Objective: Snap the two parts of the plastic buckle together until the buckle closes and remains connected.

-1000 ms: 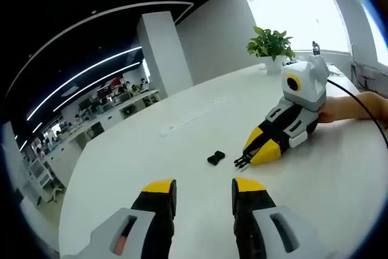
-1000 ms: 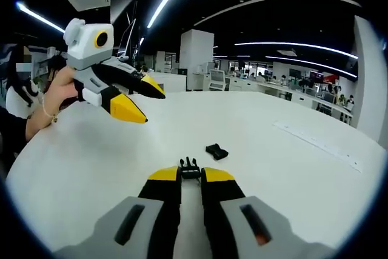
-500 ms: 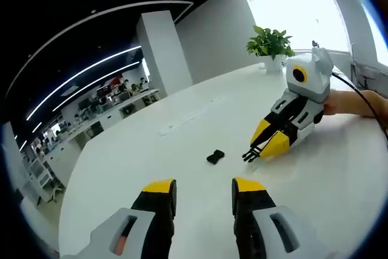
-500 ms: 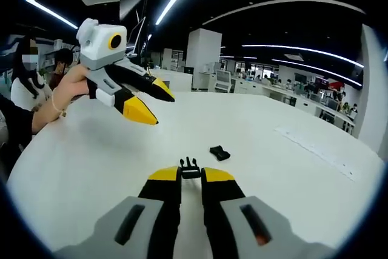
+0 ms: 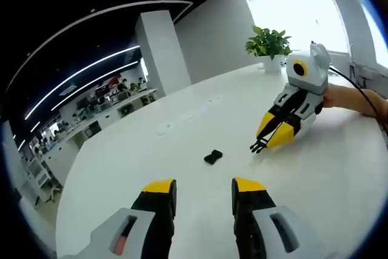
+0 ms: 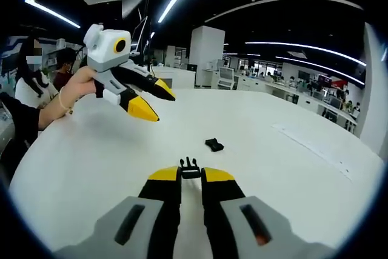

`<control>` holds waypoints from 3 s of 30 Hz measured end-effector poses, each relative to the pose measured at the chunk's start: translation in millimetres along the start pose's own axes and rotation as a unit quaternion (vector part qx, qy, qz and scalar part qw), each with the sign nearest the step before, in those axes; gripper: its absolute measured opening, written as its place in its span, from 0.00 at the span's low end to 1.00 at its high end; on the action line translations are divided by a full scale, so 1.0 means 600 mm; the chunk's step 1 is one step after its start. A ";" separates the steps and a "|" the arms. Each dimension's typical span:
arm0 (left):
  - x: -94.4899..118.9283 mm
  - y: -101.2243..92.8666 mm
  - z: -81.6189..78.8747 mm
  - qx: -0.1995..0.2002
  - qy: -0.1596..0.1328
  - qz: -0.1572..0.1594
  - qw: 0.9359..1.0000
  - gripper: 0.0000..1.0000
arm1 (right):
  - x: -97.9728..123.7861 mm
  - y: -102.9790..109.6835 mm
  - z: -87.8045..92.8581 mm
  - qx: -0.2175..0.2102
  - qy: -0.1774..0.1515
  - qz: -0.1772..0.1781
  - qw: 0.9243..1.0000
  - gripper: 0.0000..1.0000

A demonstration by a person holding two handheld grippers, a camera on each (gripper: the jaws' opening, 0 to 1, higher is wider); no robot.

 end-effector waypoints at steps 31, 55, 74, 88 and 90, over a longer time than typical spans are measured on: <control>-0.091 -0.016 -0.001 -0.003 -0.050 0.045 0.998 0.31 | 0.036 -0.047 0.006 -0.011 -0.001 0.024 1.000 0.13; -0.145 -0.013 0.018 0.033 -0.017 0.107 0.994 0.28 | 0.038 -0.042 0.006 -0.010 0.006 0.017 1.000 0.13; -0.163 -0.029 0.025 0.045 0.001 0.153 0.987 0.22 | 0.037 -0.036 0.012 -0.016 0.009 0.013 1.000 0.13; -0.166 -0.033 0.028 0.094 -0.007 0.156 0.983 0.14 | 0.037 -0.036 0.016 -0.016 0.012 0.013 1.000 0.13; -0.167 -0.032 0.028 0.094 -0.008 0.154 0.984 0.13 | 0.037 -0.035 0.016 -0.017 0.012 0.013 1.000 0.13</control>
Point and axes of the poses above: the point that each gripper's makers call its tool centre point, and the gripper's own axes: x roughly backward along the fingers, y roughly to its left, z roughly out of its underside, the point moved 1 cm from there along x, roughly backward along the fingers, and after that the axes turned 10 degrees about -y, right-handed, at the moved point
